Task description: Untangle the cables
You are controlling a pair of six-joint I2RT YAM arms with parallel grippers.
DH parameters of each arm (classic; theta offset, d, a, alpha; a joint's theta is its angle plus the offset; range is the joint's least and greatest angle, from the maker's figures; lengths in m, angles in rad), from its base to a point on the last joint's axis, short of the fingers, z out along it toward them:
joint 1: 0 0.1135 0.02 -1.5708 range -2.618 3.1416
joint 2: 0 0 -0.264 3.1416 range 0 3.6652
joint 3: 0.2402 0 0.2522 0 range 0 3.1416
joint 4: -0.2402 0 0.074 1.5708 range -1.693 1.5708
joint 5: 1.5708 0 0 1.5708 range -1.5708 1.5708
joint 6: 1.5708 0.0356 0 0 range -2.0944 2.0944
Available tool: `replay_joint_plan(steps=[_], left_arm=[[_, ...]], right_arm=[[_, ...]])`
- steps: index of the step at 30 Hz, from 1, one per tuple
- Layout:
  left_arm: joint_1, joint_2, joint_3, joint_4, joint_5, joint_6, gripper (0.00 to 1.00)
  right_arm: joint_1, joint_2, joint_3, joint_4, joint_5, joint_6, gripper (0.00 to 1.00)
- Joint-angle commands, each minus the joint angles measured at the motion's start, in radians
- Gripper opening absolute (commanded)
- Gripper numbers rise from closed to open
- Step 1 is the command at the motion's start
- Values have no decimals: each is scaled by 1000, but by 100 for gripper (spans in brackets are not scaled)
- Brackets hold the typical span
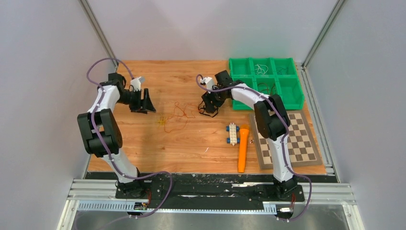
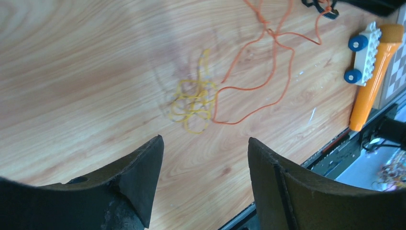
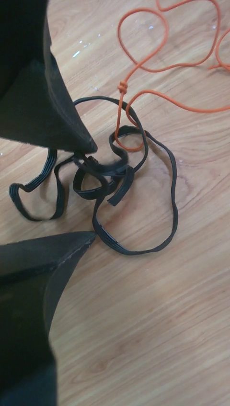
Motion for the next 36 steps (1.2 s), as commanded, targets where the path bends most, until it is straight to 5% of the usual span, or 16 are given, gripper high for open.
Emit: replay_joint_plan(steps=[1,7,11,17,24,29,36], left_arm=[[-94,-47,19,28,18,-17,72],[-233,41,35,89,-74,-81,71],[-331,133,57,99,-199,-92,72],[-337,157,30,101,-264,-81,70],[-324,-136,-128,271,130,-26,77],[-364,-349,-197,492,228,-65,98],[-536,-446,-245,640,222,-47,100]], right_arm=[[17,-11,-32,-12,61,-18,53],[17,-84,-57,-38,58,-49,1],[18,-174,-63,-63,61,-79,0],[3,-340,-90,-77,41,-124,0],[1,-460,-75,-97,-99,-126,0],[1,-498,-12,-98,-209,-78,0],[11,-529,29,-101,-247,-35,0]])
